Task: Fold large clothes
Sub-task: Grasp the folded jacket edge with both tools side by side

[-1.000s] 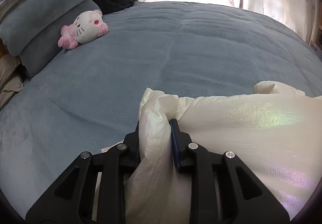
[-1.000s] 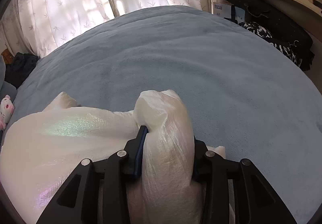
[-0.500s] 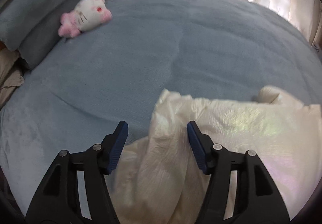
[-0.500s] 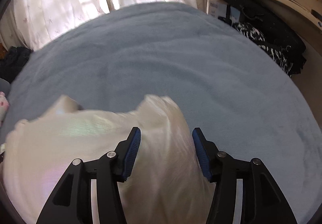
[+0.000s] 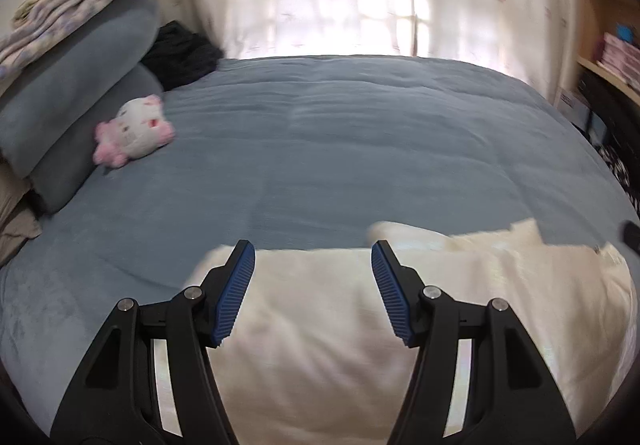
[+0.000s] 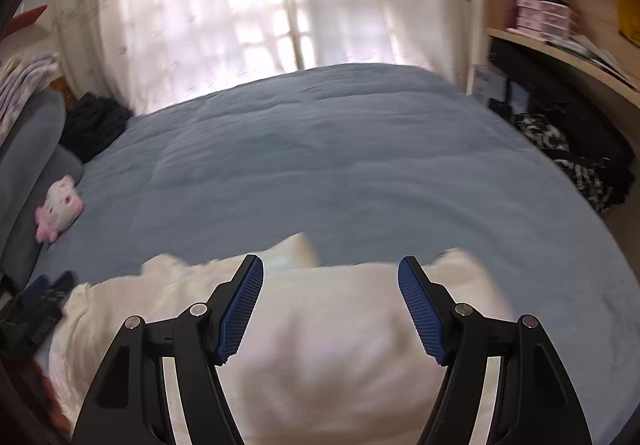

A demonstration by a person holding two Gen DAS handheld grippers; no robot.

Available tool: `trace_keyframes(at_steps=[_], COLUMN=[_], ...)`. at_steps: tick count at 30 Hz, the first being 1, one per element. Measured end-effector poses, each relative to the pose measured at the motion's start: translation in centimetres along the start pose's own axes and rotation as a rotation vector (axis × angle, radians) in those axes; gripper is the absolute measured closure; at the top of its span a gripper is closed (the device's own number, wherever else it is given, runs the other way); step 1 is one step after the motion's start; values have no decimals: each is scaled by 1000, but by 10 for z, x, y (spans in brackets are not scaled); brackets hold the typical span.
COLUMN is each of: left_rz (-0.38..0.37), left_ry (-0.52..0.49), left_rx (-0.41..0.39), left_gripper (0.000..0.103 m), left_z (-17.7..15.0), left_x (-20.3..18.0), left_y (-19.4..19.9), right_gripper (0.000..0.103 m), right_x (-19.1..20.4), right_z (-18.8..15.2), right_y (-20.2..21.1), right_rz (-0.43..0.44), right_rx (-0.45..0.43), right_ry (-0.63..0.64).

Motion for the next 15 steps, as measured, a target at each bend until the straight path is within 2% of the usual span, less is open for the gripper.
trace_keyframes(at_steps=[5, 9, 12, 15], left_rz=[-38, -10, 21, -4], left_ry=[-34, -91, -91, -33], left_rx=[2, -11, 14, 39], left_gripper=[45, 45, 45, 40], left_z=[-15, -30, -42, -51], left_x=[-47, -79, -84, -76], left_y=[-10, -25, -49, -69], right_gripper=[32, 32, 32, 31], right_x=[45, 61, 55, 53], right_z=[-16, -40, -55, -62], right_y=[-28, -60, -83, -94], right_rz=[4, -37, -37, -21], right_rx=[19, 47, 59, 47], right_ry=[50, 75, 43, 36])
Point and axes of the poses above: each gripper's, at about its wrist camera, not at the fingertips, and y roughly against the way its jaws point, x to its left, z to its top, the point moved 3 cm from there along -y, roughly the way its jaws point, and after that the axes turned 4 degrees about y, right-handed, at the moved point
